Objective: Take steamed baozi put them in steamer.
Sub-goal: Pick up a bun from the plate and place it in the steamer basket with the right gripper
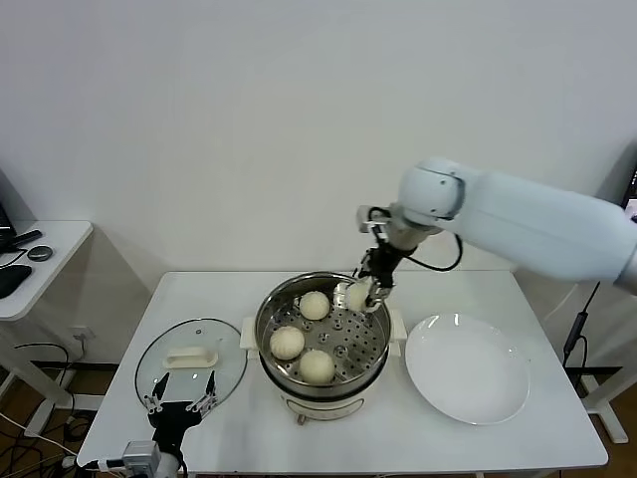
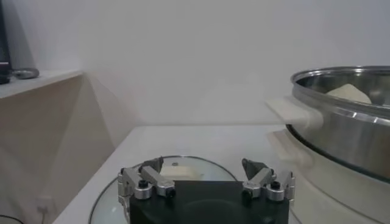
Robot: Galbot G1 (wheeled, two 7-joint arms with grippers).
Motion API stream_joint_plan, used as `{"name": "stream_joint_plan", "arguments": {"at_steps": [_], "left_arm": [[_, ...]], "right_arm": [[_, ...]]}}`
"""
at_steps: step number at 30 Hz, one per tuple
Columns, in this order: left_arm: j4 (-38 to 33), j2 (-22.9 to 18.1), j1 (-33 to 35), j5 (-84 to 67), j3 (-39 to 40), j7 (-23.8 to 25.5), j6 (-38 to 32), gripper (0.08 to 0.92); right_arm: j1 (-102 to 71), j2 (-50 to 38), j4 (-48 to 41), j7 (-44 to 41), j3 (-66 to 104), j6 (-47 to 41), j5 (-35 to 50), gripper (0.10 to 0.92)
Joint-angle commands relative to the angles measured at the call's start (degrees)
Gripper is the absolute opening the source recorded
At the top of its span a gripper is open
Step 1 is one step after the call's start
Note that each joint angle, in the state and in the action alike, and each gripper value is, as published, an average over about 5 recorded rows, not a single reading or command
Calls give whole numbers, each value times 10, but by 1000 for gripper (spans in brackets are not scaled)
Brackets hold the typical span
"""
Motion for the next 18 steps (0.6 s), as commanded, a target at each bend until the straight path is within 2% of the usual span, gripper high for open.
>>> {"name": "stream_joint_plan", "arguments": {"at_steps": [1, 10, 18], "left_arm": [[-4, 1, 2, -2, -1, 2, -1, 823], [-4, 4, -1, -9, -3, 3, -1, 823], [-7, 2, 0, -10, -4, 4, -1, 823]], "right_arm": [[-31, 84, -15, 30, -33, -39, 16, 535], [-69, 75, -27, 29, -33, -38, -46, 537], [-82, 73, -38, 35, -26, -38, -61, 543]]}}
